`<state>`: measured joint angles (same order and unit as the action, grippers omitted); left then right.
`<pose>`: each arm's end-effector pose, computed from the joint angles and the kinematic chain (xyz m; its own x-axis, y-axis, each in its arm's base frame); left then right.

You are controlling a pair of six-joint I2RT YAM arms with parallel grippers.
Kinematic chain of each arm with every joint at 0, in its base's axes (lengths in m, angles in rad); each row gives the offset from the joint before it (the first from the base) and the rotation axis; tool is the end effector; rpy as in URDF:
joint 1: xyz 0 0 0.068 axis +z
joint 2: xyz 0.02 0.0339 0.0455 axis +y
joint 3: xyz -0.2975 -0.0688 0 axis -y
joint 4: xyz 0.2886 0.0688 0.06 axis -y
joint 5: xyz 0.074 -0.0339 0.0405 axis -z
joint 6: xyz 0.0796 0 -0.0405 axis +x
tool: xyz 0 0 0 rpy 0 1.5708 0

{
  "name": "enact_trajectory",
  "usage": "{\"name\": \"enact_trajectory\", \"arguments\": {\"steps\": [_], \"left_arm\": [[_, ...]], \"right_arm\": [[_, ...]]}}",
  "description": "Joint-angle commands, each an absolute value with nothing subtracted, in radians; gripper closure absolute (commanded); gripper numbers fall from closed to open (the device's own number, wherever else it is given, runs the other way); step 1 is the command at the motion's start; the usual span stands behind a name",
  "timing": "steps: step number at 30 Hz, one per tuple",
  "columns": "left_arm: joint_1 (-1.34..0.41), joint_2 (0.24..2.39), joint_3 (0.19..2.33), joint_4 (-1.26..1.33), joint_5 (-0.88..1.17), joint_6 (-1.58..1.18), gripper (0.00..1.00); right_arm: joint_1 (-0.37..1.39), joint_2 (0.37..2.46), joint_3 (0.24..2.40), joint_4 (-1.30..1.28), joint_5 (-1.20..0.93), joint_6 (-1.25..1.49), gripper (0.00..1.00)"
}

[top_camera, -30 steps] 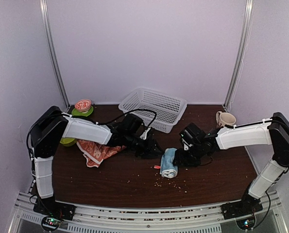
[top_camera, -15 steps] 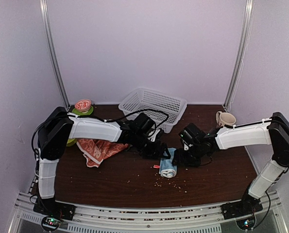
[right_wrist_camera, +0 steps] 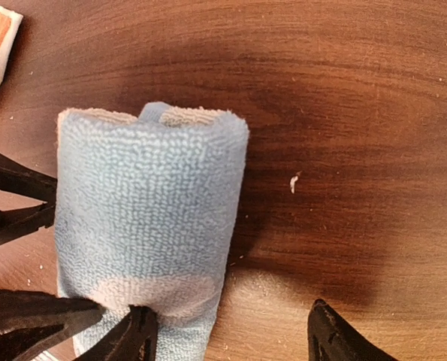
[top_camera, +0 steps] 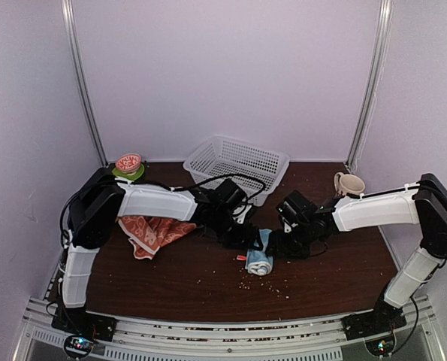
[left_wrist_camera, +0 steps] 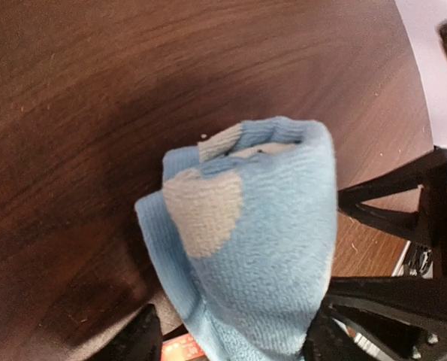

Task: Roll the towels
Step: Roll the towel at the center of the board.

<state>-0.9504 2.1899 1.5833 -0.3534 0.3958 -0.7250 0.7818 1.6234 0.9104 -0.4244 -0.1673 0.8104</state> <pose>0.2939 -0.4641 0.1198 -0.9396 0.2625 -0.2198 0.3423 0.7088 -0.6167 0.2442 0.2611 0.1288 -0.9832 0.0306 -0.1799 -0.0464 0.9116 0.4084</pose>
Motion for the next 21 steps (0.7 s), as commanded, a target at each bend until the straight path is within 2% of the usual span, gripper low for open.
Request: {"name": "enact_trajectory", "arguments": {"steps": [1, 4, 11, 18, 21], "left_arm": [[-0.947, 2.236, 1.584, -0.369, 0.384, -0.736, 0.43], [-0.931, 2.236, 1.536, -0.325, 0.399, -0.768, 0.49], [-0.909, 2.231, 1.476, -0.28, 0.415, -0.799, 0.52], [-0.889, 2.203, 1.402, -0.202, 0.457, -0.831, 0.56], [-0.883, 2.193, 1.373, -0.178, 0.469, -0.839, 0.6]], "right_arm": [[0.792, 1.605, 0.926, -0.469, -0.14, 0.799, 0.31], [0.792, 1.57, 0.924, -0.478, -0.133, 0.798, 0.31], [0.788, 1.506, 0.865, -0.388, -0.148, 0.831, 0.31], [0.769, 1.502, 0.803, -0.226, -0.16, 0.874, 0.32], [0.76, 1.548, 0.839, -0.215, -0.146, 0.869, 0.33]]}}
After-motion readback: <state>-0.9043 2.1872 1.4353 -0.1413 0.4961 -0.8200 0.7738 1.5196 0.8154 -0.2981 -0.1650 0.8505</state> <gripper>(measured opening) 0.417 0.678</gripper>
